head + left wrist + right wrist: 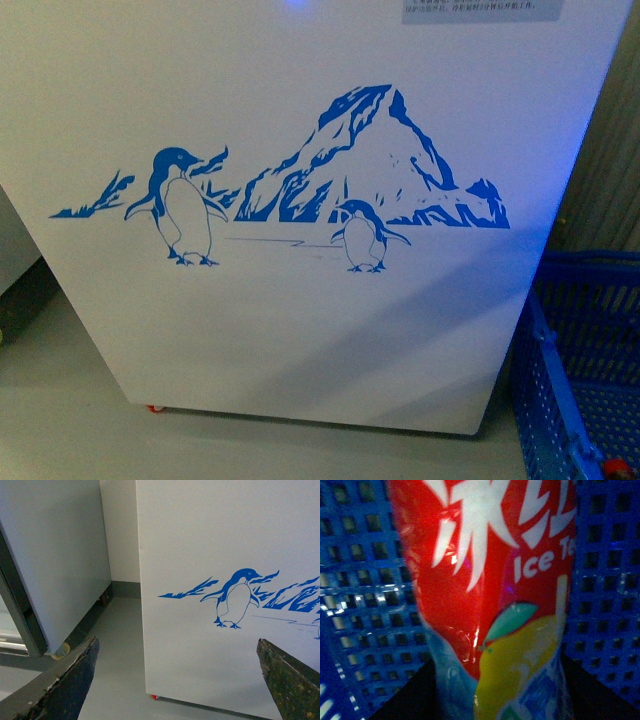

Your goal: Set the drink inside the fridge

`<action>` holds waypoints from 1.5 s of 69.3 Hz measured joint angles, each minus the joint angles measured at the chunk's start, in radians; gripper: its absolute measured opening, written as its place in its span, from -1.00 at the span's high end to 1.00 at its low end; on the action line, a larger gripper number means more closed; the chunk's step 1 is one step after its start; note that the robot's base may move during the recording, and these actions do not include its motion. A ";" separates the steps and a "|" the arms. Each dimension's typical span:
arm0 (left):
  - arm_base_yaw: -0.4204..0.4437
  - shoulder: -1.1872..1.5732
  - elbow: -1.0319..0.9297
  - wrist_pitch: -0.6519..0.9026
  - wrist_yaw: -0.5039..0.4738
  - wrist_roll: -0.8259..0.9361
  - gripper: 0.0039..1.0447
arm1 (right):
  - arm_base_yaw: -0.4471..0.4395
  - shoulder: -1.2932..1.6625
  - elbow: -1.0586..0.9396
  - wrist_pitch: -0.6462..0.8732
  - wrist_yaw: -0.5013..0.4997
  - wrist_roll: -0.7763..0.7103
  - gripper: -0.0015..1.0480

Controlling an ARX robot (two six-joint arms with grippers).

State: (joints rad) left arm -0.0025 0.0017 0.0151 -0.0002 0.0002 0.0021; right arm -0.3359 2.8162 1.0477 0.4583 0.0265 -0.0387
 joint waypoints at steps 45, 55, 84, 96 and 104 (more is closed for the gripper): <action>0.000 0.000 0.000 0.000 0.000 0.000 -0.85 | 0.092 -1.556 -0.431 -0.454 -0.078 0.133 0.24; 0.000 0.000 0.000 0.000 0.000 0.000 -0.85 | 0.093 -1.870 -0.359 -0.612 -0.101 0.161 0.24; 0.000 0.000 0.000 0.000 0.000 0.000 -0.85 | 0.404 -2.375 -0.354 -0.700 0.129 0.264 0.24; 0.000 0.000 0.000 0.000 0.000 0.000 -0.85 | 0.533 -2.390 -0.397 -0.599 0.244 0.248 0.24; 0.000 0.000 0.000 0.000 0.000 0.000 -0.85 | 0.536 -2.391 -0.430 -0.582 0.243 0.244 0.24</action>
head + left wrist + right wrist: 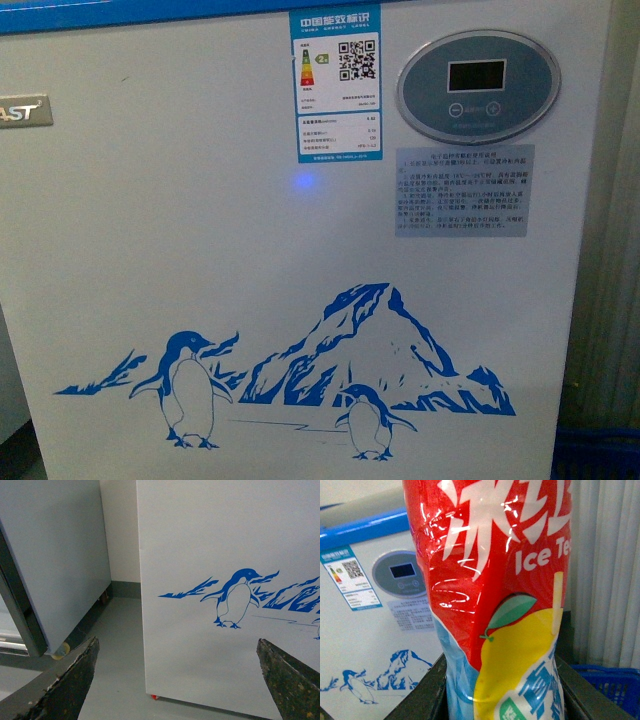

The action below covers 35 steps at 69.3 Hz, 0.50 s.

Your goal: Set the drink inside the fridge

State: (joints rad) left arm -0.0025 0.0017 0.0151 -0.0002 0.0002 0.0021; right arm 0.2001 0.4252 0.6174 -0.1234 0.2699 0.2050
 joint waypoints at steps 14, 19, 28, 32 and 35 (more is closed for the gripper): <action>0.000 0.000 0.000 0.000 0.000 0.000 -0.85 | -0.025 -0.006 -0.012 0.024 0.003 -0.004 0.24; 0.000 0.000 0.000 0.000 0.000 0.000 -0.85 | -0.025 -0.006 -0.012 0.024 0.000 -0.005 0.24; 0.000 0.000 0.000 0.000 0.000 0.000 -0.85 | -0.026 -0.011 -0.019 0.024 -0.001 -0.007 0.24; 0.000 0.000 0.000 0.000 0.000 0.000 -0.85 | -0.027 -0.013 -0.019 0.024 0.001 -0.007 0.24; 0.000 0.000 0.000 0.000 0.000 0.000 -0.85 | -0.027 -0.013 -0.019 0.024 0.001 -0.007 0.24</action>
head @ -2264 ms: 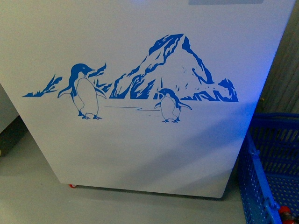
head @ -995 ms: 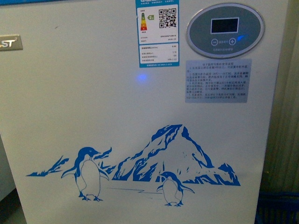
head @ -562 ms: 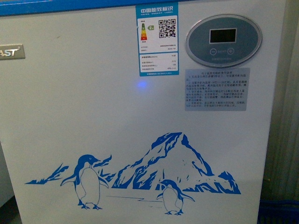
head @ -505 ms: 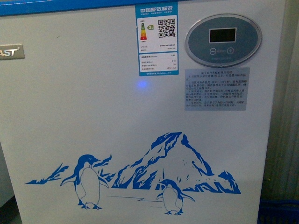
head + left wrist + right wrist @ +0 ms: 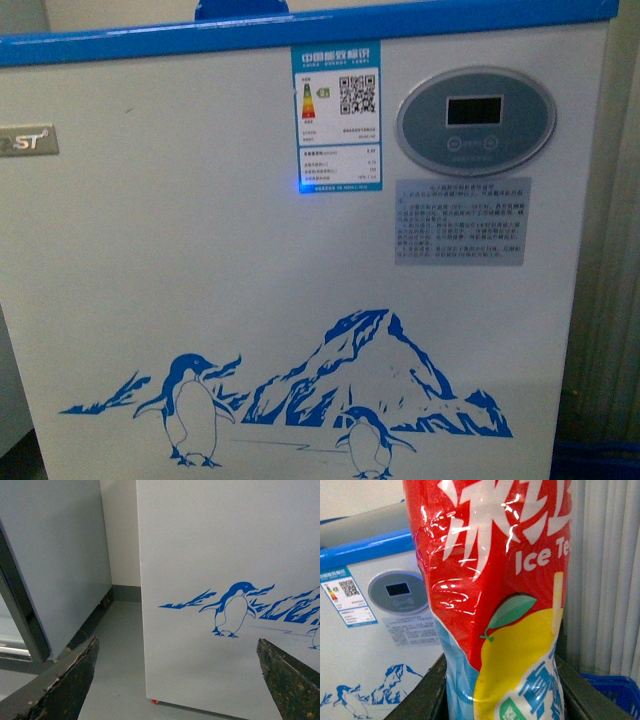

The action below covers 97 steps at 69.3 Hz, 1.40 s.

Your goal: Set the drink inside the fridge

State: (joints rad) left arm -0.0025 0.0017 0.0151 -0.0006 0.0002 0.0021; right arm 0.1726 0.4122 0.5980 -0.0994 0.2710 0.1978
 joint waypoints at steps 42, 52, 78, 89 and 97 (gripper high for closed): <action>0.000 0.000 0.000 0.000 0.000 0.000 -0.85 | 0.000 0.000 0.000 0.000 -0.002 -0.003 0.24; 0.000 0.000 0.000 0.000 0.000 0.000 -0.85 | 0.000 0.000 0.000 0.000 -0.001 -0.003 0.24; 0.041 0.190 0.043 0.014 0.110 -0.125 -0.85 | 0.000 0.000 0.000 0.002 0.000 -0.003 0.24; 0.089 0.775 0.198 0.567 0.295 -0.151 -0.85 | 0.000 0.000 0.000 0.002 -0.001 -0.003 0.24; 0.050 1.120 0.367 0.830 0.375 -0.036 -0.85 | 0.000 0.000 0.000 0.002 -0.001 -0.003 0.24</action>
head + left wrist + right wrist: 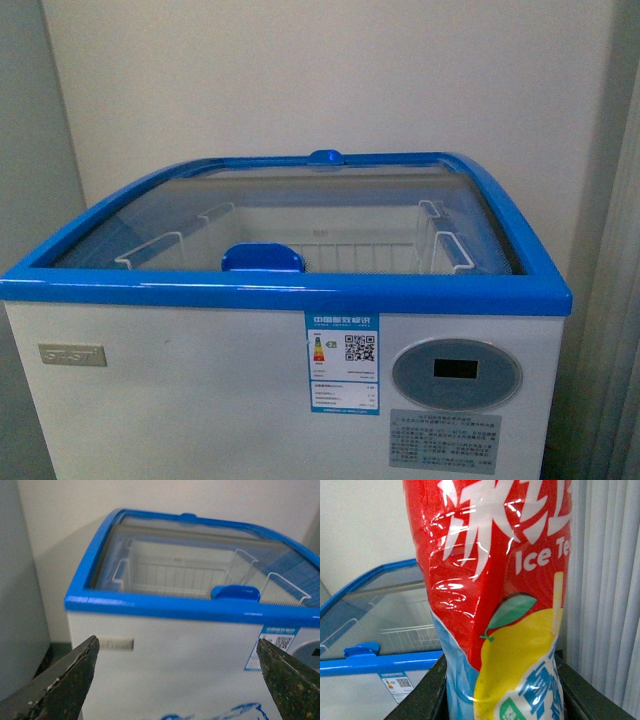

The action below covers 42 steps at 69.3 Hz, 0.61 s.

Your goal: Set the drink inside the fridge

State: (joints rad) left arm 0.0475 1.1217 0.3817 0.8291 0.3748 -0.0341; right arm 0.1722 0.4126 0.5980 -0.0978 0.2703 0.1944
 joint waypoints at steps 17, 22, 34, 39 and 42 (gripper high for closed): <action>-0.126 0.375 0.371 -0.037 0.211 0.382 -0.85 | 0.000 0.000 0.000 0.000 0.000 0.000 0.24; -0.156 0.433 0.472 -0.122 0.261 0.509 -0.85 | 0.000 0.000 0.000 0.000 0.000 0.000 0.24; -0.207 0.531 0.659 -0.345 0.323 0.818 -0.85 | 0.000 0.000 0.000 0.000 0.000 0.000 0.24; -0.220 0.566 0.711 -0.390 0.332 0.901 -0.85 | 0.000 0.000 0.000 0.000 0.000 0.000 0.24; -0.227 0.583 0.737 -0.415 0.333 0.937 -0.85 | 0.000 0.000 0.000 0.000 0.000 0.000 0.24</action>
State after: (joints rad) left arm -0.1799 1.7042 1.1183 0.4145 0.7074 0.9031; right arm 0.1722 0.4122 0.5980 -0.0978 0.2699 0.1944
